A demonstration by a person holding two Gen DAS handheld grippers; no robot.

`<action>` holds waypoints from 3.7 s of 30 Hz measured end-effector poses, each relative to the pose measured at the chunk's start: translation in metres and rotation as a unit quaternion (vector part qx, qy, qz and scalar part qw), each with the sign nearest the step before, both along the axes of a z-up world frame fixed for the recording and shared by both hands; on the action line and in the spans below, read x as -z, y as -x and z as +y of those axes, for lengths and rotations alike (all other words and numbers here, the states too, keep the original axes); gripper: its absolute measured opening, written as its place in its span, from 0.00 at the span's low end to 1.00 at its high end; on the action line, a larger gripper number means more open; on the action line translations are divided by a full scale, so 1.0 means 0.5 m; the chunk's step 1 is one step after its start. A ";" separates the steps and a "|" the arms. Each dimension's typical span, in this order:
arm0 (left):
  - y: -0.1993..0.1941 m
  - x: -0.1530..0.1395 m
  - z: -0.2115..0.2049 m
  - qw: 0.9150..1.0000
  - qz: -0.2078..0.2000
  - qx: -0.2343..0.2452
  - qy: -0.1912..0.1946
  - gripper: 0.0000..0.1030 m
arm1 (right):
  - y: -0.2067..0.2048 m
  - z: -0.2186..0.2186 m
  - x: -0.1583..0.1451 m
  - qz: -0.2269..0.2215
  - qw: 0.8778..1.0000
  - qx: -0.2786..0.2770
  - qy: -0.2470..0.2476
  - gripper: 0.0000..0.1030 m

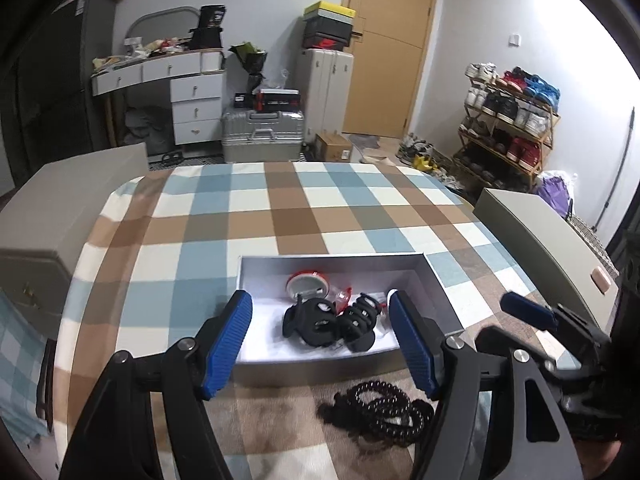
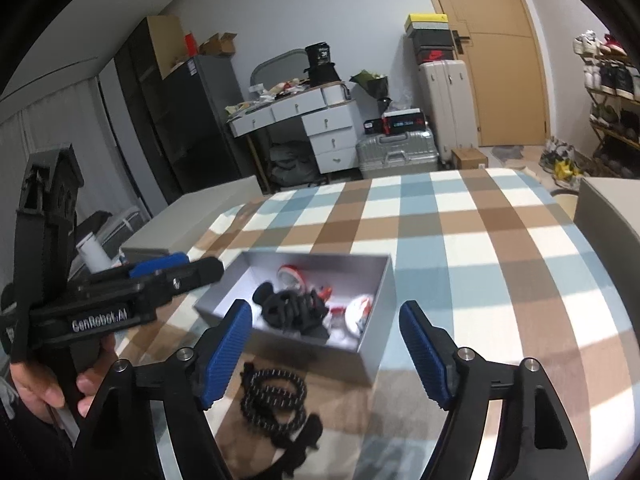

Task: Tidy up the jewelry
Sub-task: 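Open both tools to drop the badges in the box and lift away, then lower the right tool onto a black coiled bead bracelet and close it, then close the left tool on the second black bracelet while the right tool holds its bracelet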

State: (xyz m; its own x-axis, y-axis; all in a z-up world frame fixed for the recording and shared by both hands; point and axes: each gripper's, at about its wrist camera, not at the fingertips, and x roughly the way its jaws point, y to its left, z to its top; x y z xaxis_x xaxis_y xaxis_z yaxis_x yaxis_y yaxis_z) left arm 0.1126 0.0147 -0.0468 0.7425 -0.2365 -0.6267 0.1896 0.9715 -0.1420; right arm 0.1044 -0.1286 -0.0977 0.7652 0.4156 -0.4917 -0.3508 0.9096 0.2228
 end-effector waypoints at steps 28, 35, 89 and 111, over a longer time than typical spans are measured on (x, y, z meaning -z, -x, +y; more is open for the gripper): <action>0.148 0.109 0.056 0.996 0.026 -0.084 -0.005 0.85 | 0.104 0.028 0.117 0.101 0.992 -0.074 0.004 0.84; 0.168 0.127 0.059 0.997 0.039 -0.065 0.001 0.85 | 0.116 0.060 0.137 0.117 0.988 -0.097 0.022 0.72; 0.162 0.125 0.038 0.998 0.050 0.010 0.031 0.85 | -0.008 0.062 0.083 0.100 0.986 -0.130 -0.031 0.00; 0.132 0.145 0.032 0.990 0.117 0.040 0.064 0.85 | -0.028 0.102 0.119 0.148 0.971 -0.187 0.028 0.33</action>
